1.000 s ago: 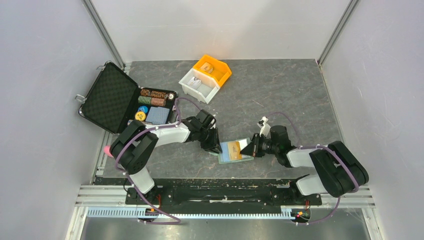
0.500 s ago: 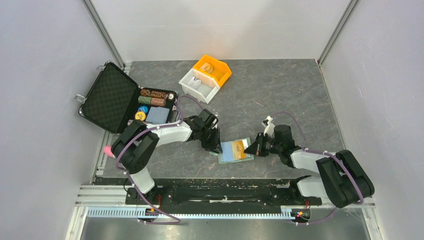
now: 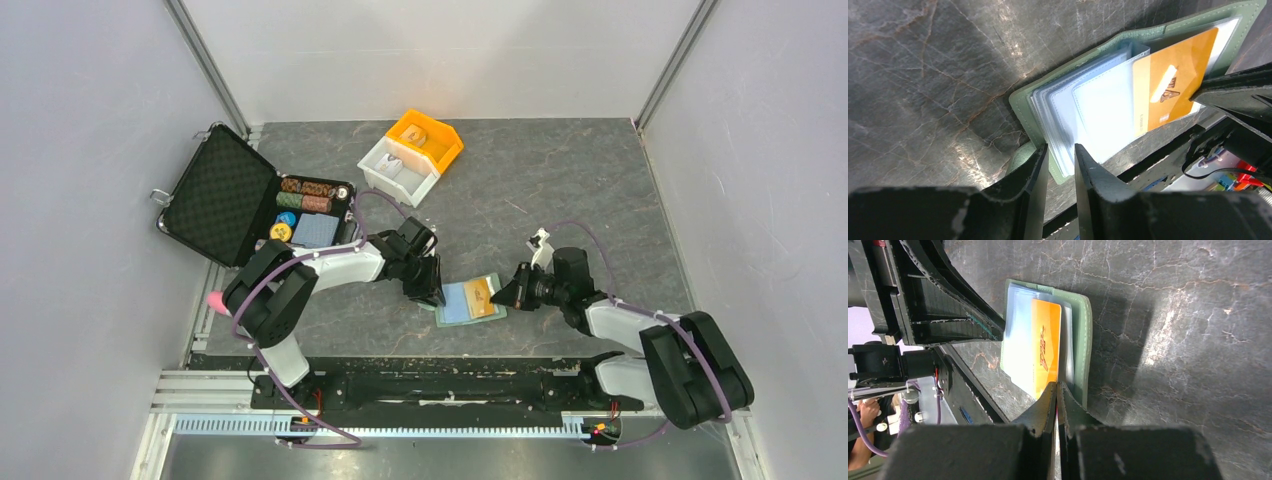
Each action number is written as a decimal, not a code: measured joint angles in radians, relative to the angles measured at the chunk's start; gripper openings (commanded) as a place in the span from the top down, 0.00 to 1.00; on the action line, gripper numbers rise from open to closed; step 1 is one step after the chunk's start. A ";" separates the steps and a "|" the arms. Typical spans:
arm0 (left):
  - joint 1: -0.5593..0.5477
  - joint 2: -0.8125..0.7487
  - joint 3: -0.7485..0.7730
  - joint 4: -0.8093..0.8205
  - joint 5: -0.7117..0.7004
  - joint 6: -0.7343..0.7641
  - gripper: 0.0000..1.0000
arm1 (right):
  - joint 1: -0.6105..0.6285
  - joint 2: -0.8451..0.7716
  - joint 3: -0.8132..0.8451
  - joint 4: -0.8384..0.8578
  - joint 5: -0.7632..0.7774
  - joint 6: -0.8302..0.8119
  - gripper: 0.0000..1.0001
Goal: Take the credit cards out of the card holder
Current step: Remove the credit card from the card holder.
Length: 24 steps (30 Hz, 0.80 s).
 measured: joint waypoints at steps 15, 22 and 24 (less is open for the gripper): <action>0.000 -0.037 0.031 -0.093 -0.059 0.000 0.41 | -0.047 -0.125 0.001 -0.086 0.000 -0.023 1.00; 0.000 -0.125 0.032 -0.077 -0.044 0.000 0.30 | -0.059 -0.149 0.016 -0.096 -0.040 -0.005 1.00; 0.000 -0.155 0.031 -0.044 -0.022 -0.001 0.27 | -0.060 -0.154 0.022 -0.095 -0.059 0.007 1.00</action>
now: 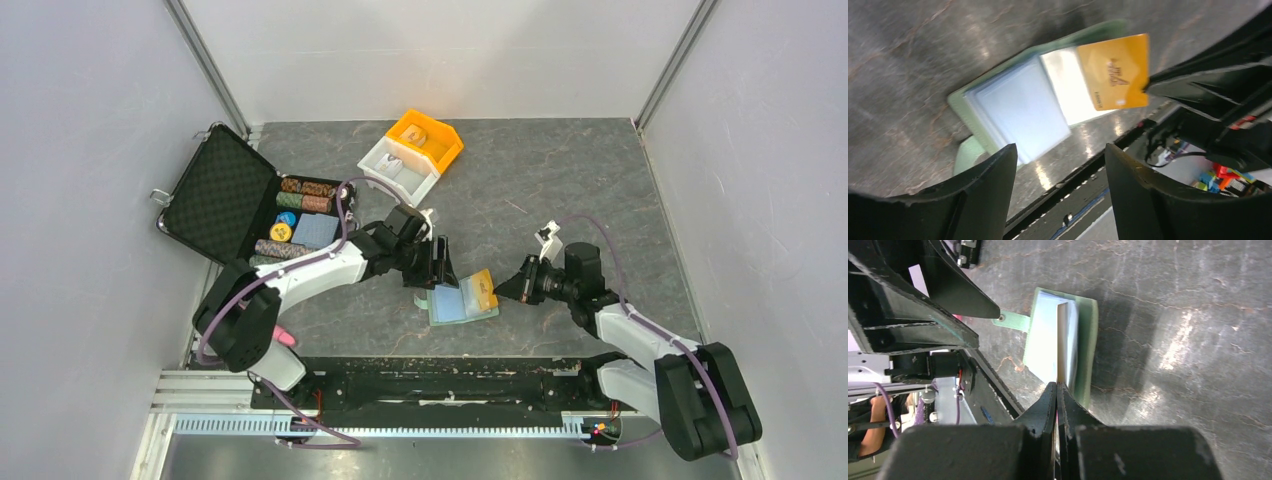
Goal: Take the credit cards out of the card holder
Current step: Remove the credit card from the card holder, then place the credit card in the storage box.
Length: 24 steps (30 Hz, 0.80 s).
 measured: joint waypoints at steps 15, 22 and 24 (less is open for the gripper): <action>0.000 -0.084 -0.105 0.306 0.133 -0.034 0.26 | -0.001 -0.023 0.028 0.094 -0.101 0.125 1.00; 0.000 -0.084 -0.175 0.452 0.183 -0.091 0.23 | -0.001 -0.034 -0.024 0.275 -0.163 0.286 1.00; 0.000 -0.084 -0.192 0.506 0.198 -0.117 0.24 | -0.001 -0.043 -0.029 0.310 -0.174 0.323 1.00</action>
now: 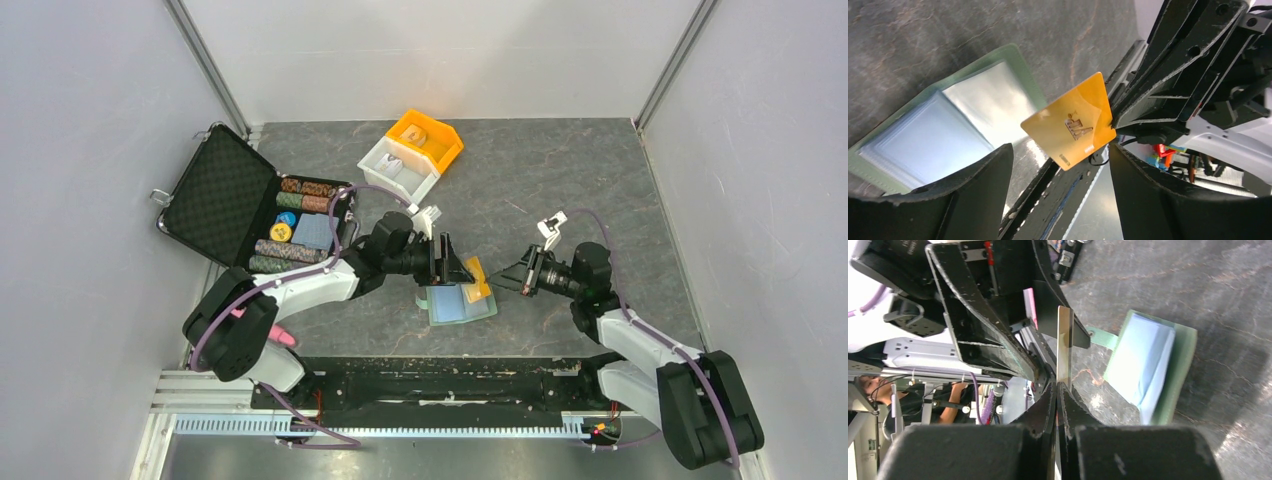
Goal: Take the credit cards out of the card holder
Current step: Place the credit card in the storage box.
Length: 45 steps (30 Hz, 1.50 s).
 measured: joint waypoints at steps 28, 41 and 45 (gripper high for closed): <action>0.001 -0.177 -0.073 0.148 0.181 -0.129 0.97 | -0.006 -0.004 0.175 -0.125 -0.142 -0.306 0.46; 0.001 -0.187 -0.045 -0.053 0.269 -0.022 0.97 | -0.004 0.021 0.180 0.095 -0.231 -0.166 0.38; 0.001 -0.187 -0.044 -0.069 0.277 -0.012 0.97 | 0.019 0.016 0.180 0.103 -0.238 -0.166 0.36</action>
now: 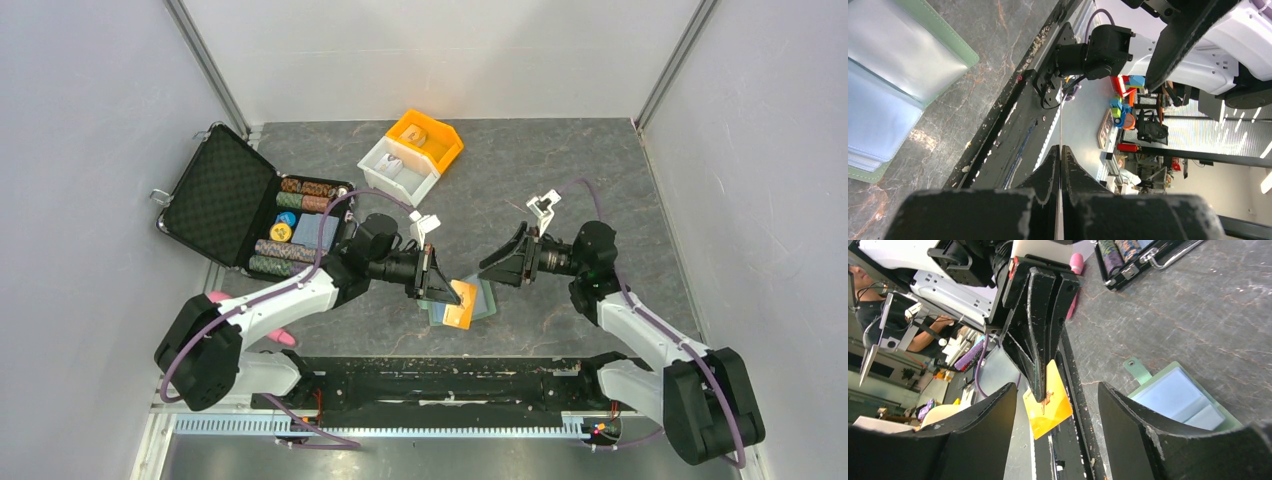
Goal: Take the credit cards out of the card holder
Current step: Place the credit card in the storage box.
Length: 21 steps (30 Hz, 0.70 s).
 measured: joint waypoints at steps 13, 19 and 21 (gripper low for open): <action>0.000 -0.007 0.007 -0.011 0.048 0.019 0.97 | 0.107 0.030 0.000 -0.091 -0.005 -0.079 0.42; 0.000 -0.026 0.007 -0.010 0.063 0.027 0.96 | 0.131 0.031 0.000 -0.124 -0.004 -0.111 0.75; 0.000 -0.029 0.007 -0.011 0.064 0.028 0.95 | 0.137 0.031 0.000 -0.131 -0.005 -0.114 0.92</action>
